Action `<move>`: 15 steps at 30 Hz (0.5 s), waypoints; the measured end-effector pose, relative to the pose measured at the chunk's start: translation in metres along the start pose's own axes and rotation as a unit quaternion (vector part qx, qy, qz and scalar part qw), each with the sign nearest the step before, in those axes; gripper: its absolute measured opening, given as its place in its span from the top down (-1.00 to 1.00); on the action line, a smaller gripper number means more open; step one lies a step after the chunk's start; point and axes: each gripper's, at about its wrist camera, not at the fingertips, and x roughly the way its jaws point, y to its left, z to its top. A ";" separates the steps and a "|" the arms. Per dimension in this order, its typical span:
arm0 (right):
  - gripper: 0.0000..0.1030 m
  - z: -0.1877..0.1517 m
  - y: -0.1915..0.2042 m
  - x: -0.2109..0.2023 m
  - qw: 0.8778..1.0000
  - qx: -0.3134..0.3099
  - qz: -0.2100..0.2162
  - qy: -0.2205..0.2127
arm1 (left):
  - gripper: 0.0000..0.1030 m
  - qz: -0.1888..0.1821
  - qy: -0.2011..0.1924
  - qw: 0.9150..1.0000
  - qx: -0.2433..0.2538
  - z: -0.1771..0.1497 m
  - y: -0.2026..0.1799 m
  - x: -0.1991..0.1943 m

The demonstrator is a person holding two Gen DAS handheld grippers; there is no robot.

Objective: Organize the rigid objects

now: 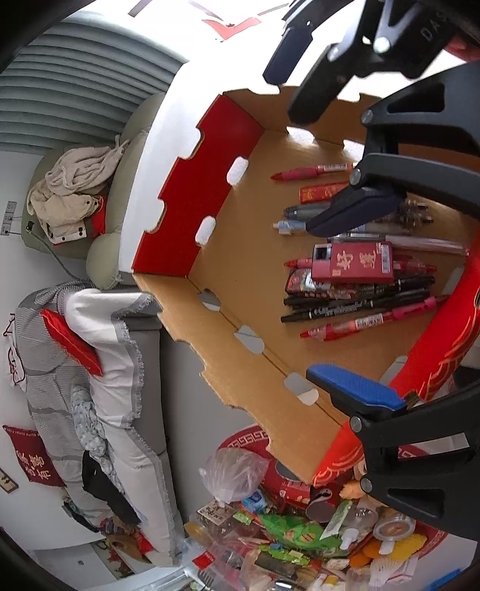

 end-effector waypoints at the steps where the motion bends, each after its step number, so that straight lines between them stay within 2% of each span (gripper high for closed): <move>1: -0.16 0.000 -0.001 -0.001 1.000 0.003 0.001 0.000 | -0.51 0.003 0.000 1.000 0.000 0.000 0.002 0.001; 6: -0.16 0.001 -0.005 -0.002 1.000 0.011 0.001 -0.001 | -0.56 0.004 -0.003 1.000 0.002 0.001 0.009 -0.001; 15: -0.16 0.000 -0.014 0.001 1.000 0.022 -0.004 0.008 | -0.67 0.027 0.000 0.999 0.025 0.003 0.007 0.001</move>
